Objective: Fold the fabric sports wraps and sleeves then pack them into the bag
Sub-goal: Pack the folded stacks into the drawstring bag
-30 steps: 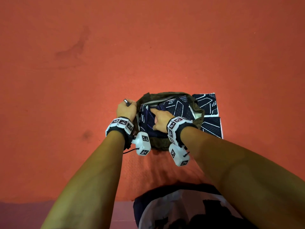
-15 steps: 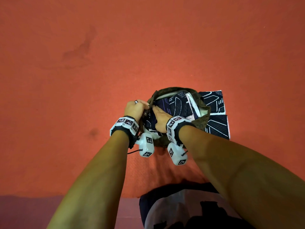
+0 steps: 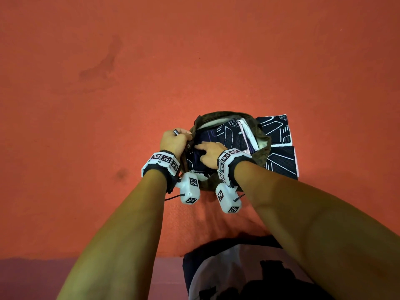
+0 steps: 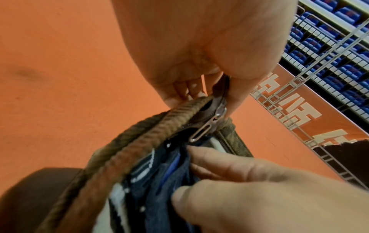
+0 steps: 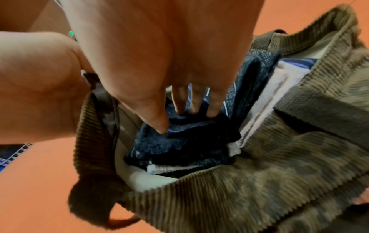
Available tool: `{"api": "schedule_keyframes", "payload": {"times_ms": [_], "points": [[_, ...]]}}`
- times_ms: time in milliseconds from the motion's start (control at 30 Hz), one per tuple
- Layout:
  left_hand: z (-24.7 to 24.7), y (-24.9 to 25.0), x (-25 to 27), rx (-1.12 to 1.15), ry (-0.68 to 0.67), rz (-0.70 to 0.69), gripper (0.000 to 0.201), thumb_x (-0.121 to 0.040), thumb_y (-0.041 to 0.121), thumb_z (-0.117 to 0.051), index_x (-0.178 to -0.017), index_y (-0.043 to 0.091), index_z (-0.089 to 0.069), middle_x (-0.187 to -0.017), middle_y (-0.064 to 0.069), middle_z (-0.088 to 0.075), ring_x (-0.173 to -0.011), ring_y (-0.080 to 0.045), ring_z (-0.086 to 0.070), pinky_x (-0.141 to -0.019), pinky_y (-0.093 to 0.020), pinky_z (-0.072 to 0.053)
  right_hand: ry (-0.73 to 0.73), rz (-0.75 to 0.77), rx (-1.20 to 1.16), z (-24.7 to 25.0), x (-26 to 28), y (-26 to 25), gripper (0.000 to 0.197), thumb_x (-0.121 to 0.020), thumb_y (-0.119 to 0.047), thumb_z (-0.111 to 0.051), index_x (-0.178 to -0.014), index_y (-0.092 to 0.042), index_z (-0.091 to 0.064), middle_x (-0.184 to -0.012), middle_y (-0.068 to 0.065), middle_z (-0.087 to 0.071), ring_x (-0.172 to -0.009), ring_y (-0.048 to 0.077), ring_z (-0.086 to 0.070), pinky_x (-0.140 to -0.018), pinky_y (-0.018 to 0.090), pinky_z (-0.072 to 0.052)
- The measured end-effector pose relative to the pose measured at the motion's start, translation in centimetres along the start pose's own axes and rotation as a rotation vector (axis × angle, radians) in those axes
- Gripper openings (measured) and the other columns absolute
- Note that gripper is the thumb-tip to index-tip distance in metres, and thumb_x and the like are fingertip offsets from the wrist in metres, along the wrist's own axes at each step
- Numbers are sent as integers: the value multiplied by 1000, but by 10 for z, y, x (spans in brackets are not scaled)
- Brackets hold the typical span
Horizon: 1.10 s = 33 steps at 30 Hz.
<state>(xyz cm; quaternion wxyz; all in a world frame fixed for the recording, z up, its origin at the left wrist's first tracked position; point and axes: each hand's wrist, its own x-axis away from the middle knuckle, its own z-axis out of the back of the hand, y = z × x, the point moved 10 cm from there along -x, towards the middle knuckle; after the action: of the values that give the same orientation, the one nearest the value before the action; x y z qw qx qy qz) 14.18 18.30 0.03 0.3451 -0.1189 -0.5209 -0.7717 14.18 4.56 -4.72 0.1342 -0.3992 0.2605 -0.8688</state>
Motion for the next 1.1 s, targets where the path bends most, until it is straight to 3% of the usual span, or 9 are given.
{"api": "schedule_keyframes", "payload": {"times_ms": [133, 267, 367, 500, 667, 767, 833, 933, 1100], "points": [[-5, 5, 1, 69, -20, -15, 20, -81, 0, -62, -70, 14, -70, -63, -3, -68, -66, -20, -63, -62, -25, -50, -70, -13, 55, -11, 1, 0, 71, -93, -10, -50, -156, -35, -28, -167, 3, -12, -152, 32, -15, -123, 38, -19], [-3, 6, 2, 109, -28, -24, 18, -79, -1, -62, -70, 12, -70, -59, -3, -67, -56, -18, -60, -55, -24, -49, -114, -3, 35, -24, 1, 3, 80, -93, -6, -51, -159, -30, -14, -168, 5, 0, -154, 24, -6, -125, 39, -13], [2, 3, 0, 90, -5, -50, 19, -83, 2, -63, -70, 15, -68, -61, 0, -66, -54, -14, -58, -52, -21, -46, -11, 2, -49, -16, 1, 3, 75, -92, -5, -52, -158, -26, -25, -166, 5, -15, -152, 24, -18, -122, 30, -17], [10, 13, 1, 61, 60, -141, 13, -82, 3, -67, -82, 15, -64, -63, 2, -55, -56, -15, -53, -61, -30, -49, 245, -115, -189, 10, 8, 18, 56, -85, -1, -53, -137, -21, -55, -138, 12, -44, -127, 33, -48, -103, 36, -45], [-8, 50, 14, 76, -11, -269, 14, -84, 8, -71, -78, 16, -61, -54, 5, -49, -48, -12, -47, -50, -22, -43, 375, -342, -241, 31, 27, 50, 52, -81, 0, -56, -131, -7, -46, -134, 19, -44, -120, 41, -50, -99, 45, -46], [-43, 60, 21, 31, -166, -277, 9, -90, 13, -67, -83, 10, -64, -56, 3, -57, -47, -11, -55, -45, -20, -43, 368, -328, -242, 35, 28, 53, 53, -82, -1, -57, -132, -8, -43, -136, 18, -42, -120, 42, -50, -97, 45, -46], [-68, 55, 21, -83, -253, -282, 11, -93, 14, -62, -82, 12, -64, -63, 1, -64, -54, -11, -60, -52, -24, -50, 359, -297, -230, 39, 28, 54, 53, -84, -2, -57, -135, -10, -43, -136, 18, -43, -122, 42, -50, -98, 45, -47], [-84, 32, 12, -266, -245, -228, 17, -89, 13, -54, -81, 20, -66, -72, 0, -70, -68, -17, -67, -70, -35, -60, 316, -266, -197, 44, 27, 57, 67, -86, -2, -57, -148, -16, -36, -142, 18, -41, -128, 40, -48, -102, 44, -45], [-93, 2, 4, -567, -255, -165, 26, -83, 2, -50, -96, 21, -61, -98, -2, -67, -96, -26, -65, -87, -38, -55, 262, -212, -153, 42, 25, 62, 80, -83, -1, -53, -154, -28, -29, -148, 10, -38, -134, 36, -41, -105, 50, -43]]}}
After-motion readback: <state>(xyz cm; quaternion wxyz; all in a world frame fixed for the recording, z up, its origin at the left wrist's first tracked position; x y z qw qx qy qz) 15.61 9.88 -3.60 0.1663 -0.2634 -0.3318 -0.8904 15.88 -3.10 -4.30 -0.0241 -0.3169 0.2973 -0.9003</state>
